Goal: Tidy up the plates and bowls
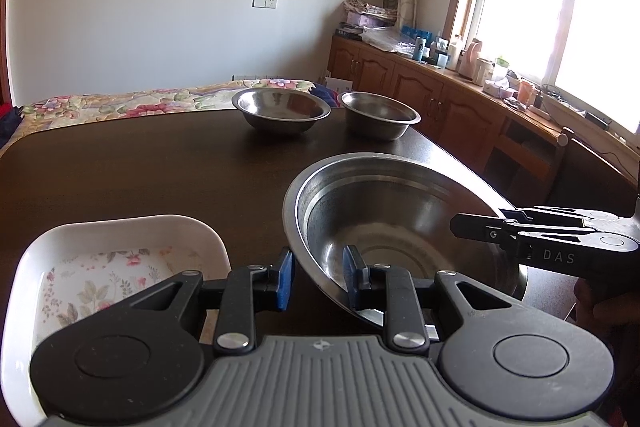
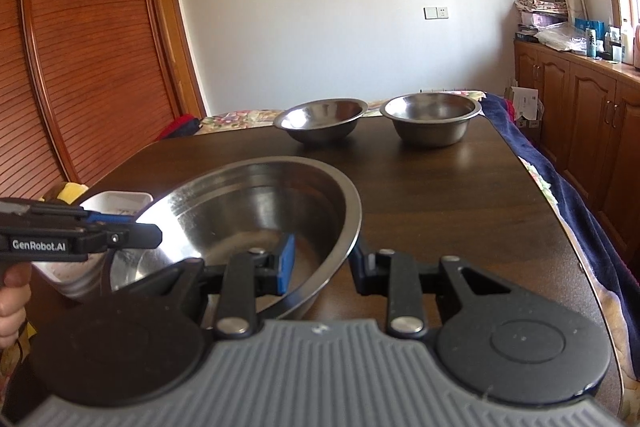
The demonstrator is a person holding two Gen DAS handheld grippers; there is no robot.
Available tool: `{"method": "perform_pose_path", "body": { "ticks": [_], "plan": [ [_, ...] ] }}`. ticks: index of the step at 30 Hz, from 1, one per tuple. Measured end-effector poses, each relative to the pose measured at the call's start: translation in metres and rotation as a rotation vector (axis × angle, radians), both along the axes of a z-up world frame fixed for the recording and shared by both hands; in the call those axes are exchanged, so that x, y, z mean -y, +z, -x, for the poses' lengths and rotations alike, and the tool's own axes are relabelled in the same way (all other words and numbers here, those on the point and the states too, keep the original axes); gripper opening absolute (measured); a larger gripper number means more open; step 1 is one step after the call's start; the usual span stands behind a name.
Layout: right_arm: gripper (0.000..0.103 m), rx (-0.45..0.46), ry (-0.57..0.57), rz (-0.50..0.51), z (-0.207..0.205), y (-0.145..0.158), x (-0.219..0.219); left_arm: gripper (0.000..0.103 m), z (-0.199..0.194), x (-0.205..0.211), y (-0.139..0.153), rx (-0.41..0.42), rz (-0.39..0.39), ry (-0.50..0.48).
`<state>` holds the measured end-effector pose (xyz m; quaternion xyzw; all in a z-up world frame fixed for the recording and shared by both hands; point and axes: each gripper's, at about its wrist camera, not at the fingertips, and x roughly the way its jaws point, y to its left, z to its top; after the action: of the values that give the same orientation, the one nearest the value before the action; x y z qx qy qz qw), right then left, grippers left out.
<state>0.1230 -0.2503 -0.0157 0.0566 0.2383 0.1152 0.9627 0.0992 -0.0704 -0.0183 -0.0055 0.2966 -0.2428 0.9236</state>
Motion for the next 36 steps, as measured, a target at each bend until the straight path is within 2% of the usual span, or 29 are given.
{"method": "perform_pose_path", "body": {
  "ticks": [9,13,15,26,36],
  "plan": [
    [0.032,-0.001,0.007,-0.002,-0.005,-0.001,0.000,0.028,-0.002,0.000,-0.001,-0.002,0.005,-0.002],
    [0.033,0.005,0.001,-0.002,-0.003,0.001,0.002,0.037,-0.002,-0.002,-0.001,-0.002,0.005,0.006],
    [0.037,0.011,-0.003,0.000,-0.002,0.002,0.004,0.042,-0.003,-0.003,0.000,0.002,0.003,0.014],
    [0.037,0.061,-0.022,0.010,-0.003,0.017,0.020,0.044,-0.011,-0.017,0.009,0.023,-0.011,0.064],
    [0.037,0.122,-0.020,0.070,-0.022,0.043,0.030,0.045,-0.028,-0.022,0.028,0.061,-0.025,0.087]
  ]
}}
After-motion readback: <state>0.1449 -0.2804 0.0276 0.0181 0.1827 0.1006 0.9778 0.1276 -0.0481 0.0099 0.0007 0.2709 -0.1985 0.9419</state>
